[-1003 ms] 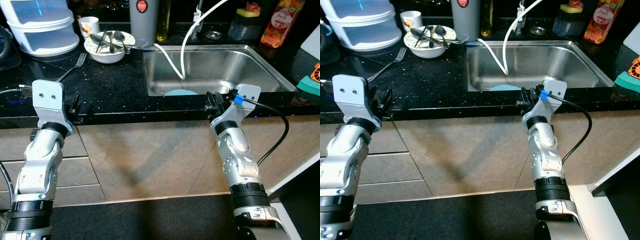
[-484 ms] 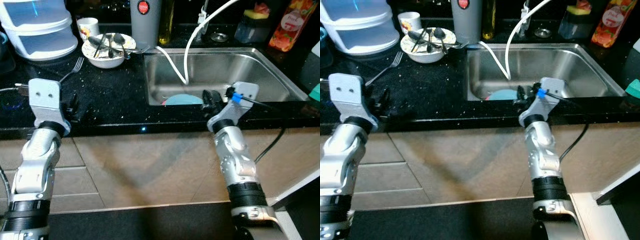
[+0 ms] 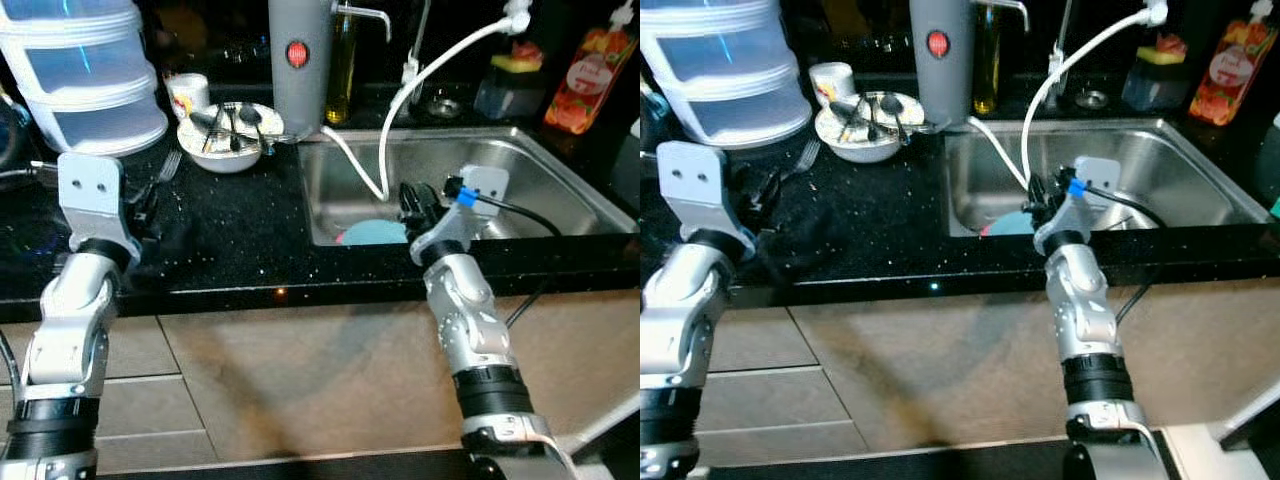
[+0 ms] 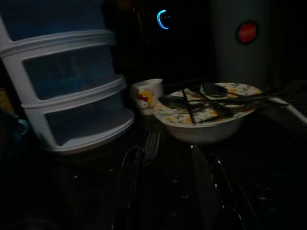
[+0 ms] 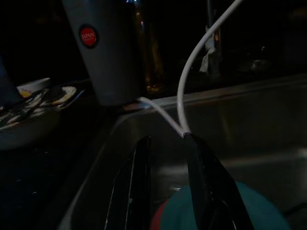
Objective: Kitchen organization
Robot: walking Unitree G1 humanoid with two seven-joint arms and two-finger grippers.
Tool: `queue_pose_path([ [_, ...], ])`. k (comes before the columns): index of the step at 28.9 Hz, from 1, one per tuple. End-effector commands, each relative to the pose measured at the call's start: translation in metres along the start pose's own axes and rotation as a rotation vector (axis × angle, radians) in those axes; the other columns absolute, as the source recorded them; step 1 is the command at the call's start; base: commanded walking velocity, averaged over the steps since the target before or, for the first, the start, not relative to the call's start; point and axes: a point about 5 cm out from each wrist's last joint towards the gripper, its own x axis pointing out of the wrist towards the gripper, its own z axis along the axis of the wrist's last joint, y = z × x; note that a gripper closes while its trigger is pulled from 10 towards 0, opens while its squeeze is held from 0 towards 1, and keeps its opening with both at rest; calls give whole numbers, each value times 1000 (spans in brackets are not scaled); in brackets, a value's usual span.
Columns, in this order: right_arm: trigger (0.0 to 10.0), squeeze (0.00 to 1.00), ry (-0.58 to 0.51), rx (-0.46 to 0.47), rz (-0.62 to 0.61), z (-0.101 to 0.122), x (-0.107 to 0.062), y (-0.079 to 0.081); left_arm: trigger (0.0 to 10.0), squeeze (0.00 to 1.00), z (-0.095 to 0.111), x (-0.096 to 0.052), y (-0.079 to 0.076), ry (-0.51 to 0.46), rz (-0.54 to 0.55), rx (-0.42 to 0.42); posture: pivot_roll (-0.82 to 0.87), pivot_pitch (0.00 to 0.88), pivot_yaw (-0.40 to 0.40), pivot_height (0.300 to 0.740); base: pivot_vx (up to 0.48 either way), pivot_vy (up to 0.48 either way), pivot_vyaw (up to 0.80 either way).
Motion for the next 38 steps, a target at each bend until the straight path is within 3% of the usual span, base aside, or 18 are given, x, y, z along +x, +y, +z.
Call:
queue_pose_path([
  [1,10000,0,2,18,-2,0,0,1,10000,0,-1,-2,2,9,6,6,15,116,-11,740,337,0,0],
  [8,10000,0,48,23,57,-6,1,7,10000,0,1,-2,1,9,10,1,18,127,-14,740,332,0,0],
  [38,10000,0,69,32,93,-7,0,12,10000,0,3,-5,0,-2,17,-38,14,139,-22,740,289,0,0],
])
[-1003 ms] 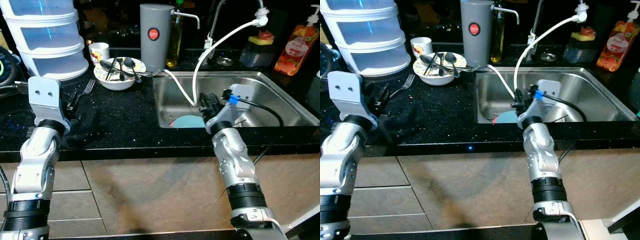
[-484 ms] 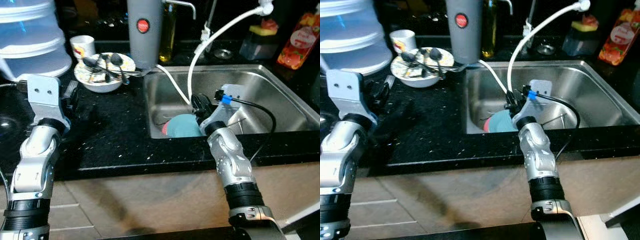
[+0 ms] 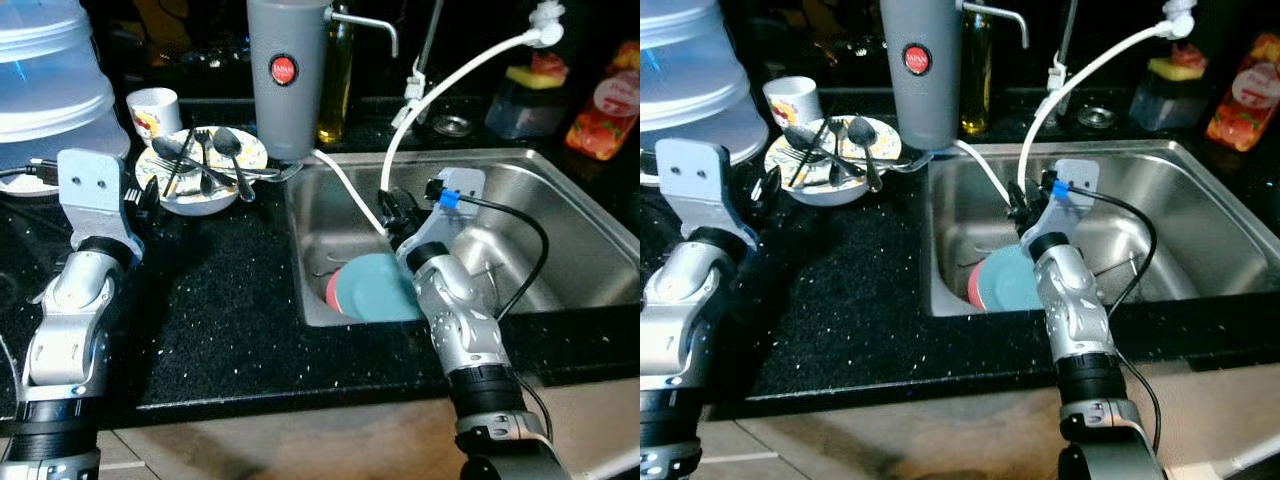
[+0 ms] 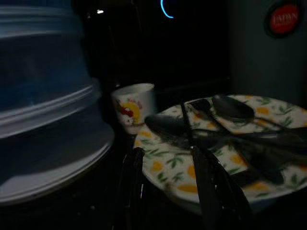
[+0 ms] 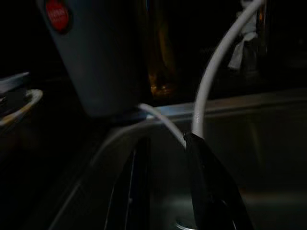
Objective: Kitchen organization
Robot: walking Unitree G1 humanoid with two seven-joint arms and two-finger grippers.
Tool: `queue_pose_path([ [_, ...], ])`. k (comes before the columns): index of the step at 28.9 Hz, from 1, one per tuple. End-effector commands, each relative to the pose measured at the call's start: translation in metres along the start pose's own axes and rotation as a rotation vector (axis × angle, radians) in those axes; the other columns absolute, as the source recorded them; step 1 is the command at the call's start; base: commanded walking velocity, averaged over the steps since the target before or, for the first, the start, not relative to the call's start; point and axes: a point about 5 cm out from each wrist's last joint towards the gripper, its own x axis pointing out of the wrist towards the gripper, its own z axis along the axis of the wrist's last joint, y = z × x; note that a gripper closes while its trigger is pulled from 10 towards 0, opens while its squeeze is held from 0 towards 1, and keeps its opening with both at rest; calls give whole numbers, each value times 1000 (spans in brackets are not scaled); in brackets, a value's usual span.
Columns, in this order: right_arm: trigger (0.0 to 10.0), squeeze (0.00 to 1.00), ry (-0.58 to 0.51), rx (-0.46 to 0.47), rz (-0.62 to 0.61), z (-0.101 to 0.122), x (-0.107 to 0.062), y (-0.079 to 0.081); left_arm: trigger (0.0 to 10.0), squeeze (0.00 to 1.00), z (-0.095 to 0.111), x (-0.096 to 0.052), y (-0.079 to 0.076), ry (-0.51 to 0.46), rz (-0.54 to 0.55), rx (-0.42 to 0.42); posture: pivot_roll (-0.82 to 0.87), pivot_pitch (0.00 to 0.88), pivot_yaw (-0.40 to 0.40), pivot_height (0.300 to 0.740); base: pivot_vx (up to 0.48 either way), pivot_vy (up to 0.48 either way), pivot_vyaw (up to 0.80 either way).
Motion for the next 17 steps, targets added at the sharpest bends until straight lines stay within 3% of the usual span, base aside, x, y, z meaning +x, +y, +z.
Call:
queue_pose_path([
  [1,10000,0,16,8,-2,-4,-3,-1,10000,0,-2,-3,-1,1,-3,-16,14,139,-22,740,0,0,0],
  [12,10000,0,26,9,9,-5,-3,0,10000,0,-4,-4,-4,27,-2,-51,12,140,-24,740,0,0,0],
  [17,10000,0,58,31,37,-8,-2,3,10000,0,-2,-5,-9,84,-19,-54,10,141,-30,740,0,0,0],
])
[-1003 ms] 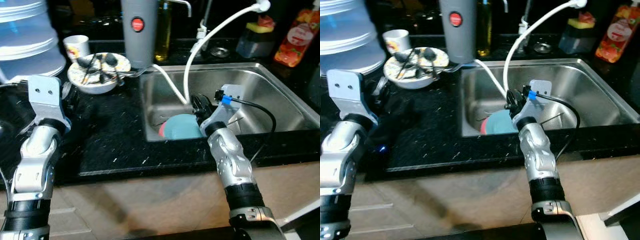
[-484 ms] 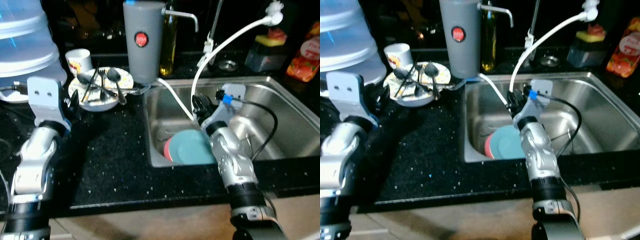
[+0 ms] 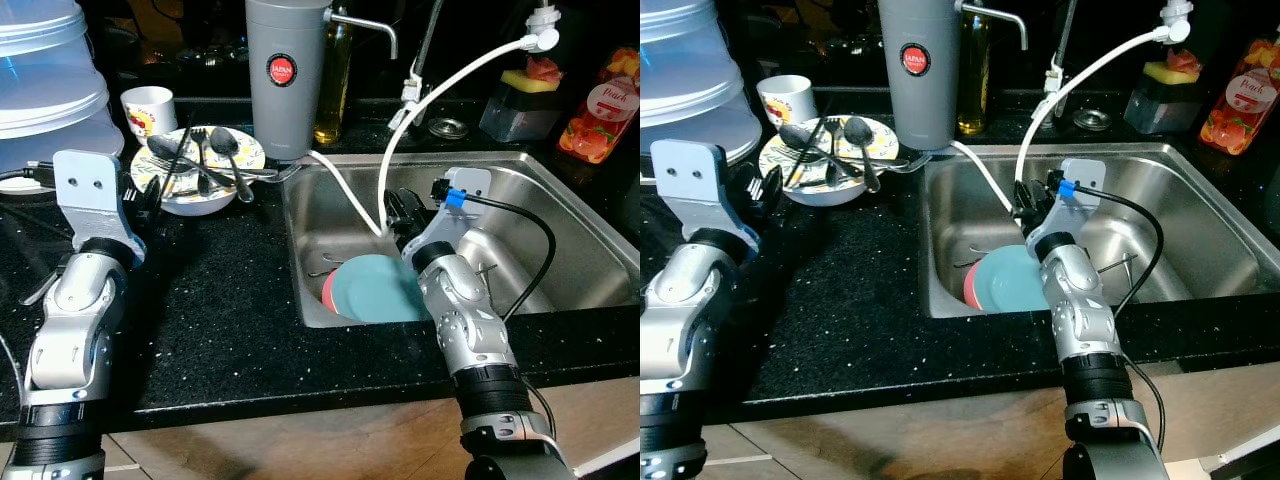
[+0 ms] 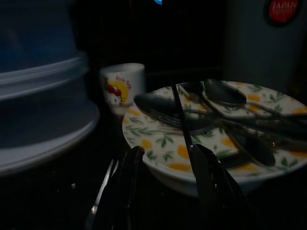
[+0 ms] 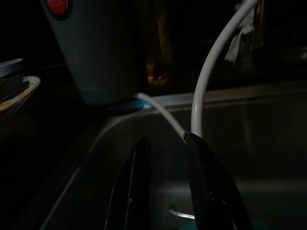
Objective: Kitchen organization
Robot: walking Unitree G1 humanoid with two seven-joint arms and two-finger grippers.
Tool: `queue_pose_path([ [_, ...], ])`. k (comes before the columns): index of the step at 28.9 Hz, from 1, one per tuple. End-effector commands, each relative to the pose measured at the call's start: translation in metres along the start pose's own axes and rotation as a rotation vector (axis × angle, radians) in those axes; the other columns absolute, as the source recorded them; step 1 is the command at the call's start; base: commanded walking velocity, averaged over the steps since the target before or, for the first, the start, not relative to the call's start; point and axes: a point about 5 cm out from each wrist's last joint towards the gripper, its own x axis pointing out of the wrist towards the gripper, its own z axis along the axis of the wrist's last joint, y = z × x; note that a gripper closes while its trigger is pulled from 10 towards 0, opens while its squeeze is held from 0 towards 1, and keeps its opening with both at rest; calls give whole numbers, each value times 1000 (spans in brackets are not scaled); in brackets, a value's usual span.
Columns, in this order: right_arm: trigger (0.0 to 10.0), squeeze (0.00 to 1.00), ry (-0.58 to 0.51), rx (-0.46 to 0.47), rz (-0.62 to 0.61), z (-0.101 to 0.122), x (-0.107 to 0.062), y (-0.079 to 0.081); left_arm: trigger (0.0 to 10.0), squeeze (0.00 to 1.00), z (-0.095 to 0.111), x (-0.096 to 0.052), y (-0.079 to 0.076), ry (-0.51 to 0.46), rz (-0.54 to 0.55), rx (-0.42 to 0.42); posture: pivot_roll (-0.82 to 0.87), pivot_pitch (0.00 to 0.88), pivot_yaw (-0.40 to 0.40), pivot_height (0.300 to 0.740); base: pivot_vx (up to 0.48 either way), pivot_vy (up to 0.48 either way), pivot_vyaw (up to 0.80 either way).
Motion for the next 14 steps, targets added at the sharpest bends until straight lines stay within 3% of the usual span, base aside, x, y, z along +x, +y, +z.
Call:
queue_pose_path([
  [1,10000,0,25,12,20,-4,-2,3,10000,0,-1,-3,-5,44,-20,-11,11,141,-31,740,0,0,0],
  [7,10000,0,40,21,53,-8,-4,11,10000,0,3,-10,-12,74,-65,-44,19,138,-29,740,0,0,0],
  [14,10000,0,35,79,43,-10,-6,16,10000,0,7,-5,-9,86,-58,-30,36,121,-15,740,0,0,0],
])
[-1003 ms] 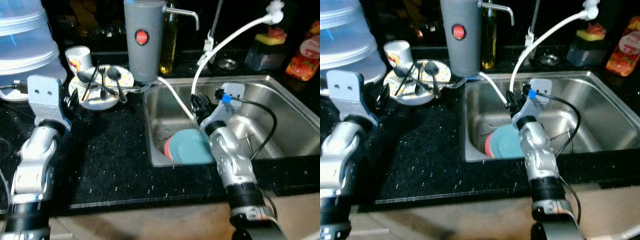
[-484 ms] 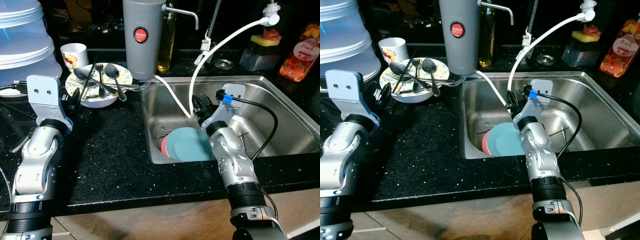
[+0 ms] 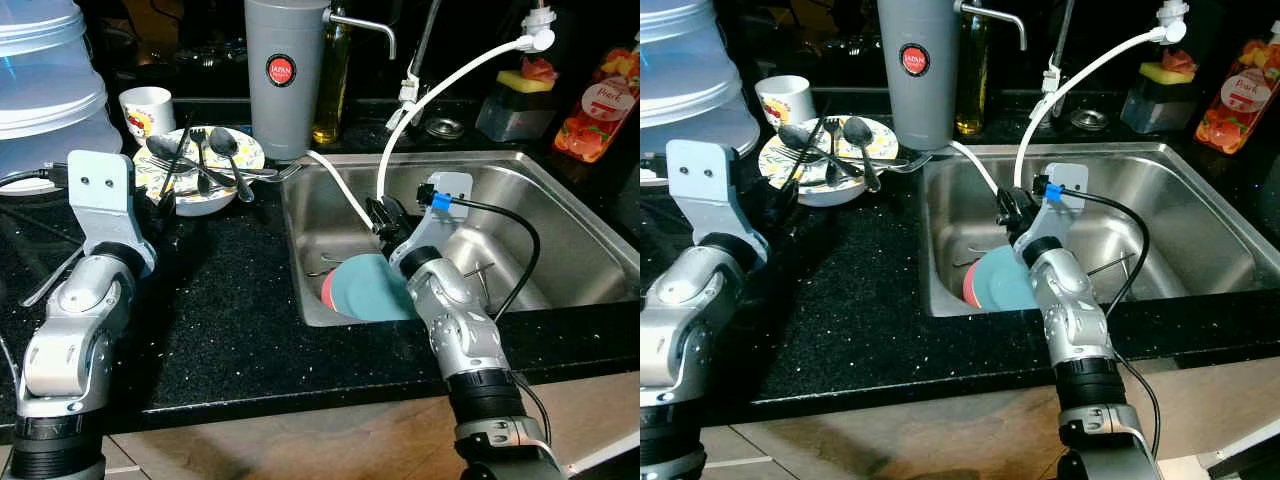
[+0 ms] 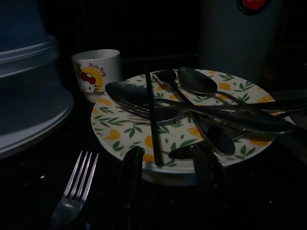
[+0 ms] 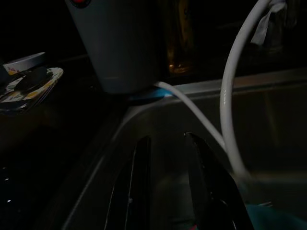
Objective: Kitchen organization
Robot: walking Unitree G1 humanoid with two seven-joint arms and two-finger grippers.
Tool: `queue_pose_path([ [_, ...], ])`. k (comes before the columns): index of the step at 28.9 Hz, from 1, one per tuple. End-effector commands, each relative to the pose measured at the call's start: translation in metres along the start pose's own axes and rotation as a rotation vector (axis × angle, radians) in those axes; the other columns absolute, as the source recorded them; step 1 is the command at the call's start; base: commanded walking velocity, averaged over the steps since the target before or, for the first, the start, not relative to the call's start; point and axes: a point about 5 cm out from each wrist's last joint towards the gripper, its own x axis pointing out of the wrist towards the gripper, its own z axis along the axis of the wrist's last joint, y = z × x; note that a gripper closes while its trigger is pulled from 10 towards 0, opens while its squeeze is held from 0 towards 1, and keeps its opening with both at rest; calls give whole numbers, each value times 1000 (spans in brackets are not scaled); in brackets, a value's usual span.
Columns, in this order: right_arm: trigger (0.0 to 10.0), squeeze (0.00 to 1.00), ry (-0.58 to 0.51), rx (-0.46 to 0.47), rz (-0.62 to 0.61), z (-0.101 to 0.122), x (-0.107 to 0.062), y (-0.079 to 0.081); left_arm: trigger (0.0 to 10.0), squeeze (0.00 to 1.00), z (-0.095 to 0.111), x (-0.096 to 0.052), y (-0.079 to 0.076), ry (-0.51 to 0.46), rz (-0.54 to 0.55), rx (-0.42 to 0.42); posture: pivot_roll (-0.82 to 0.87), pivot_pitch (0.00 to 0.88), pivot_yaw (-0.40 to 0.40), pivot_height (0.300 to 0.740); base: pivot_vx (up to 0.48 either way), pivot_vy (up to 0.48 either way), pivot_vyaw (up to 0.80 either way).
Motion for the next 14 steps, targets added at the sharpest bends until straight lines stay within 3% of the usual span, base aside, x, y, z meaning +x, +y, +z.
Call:
queue_pose_path([
  [1,10000,0,4,23,-15,-2,-3,-1,10000,0,-1,2,1,26,-7,14,36,121,-15,740,0,0,0],
  [14,10000,0,-16,25,-23,0,-4,5,10000,0,1,6,2,49,-11,9,49,97,12,740,0,0,0],
])
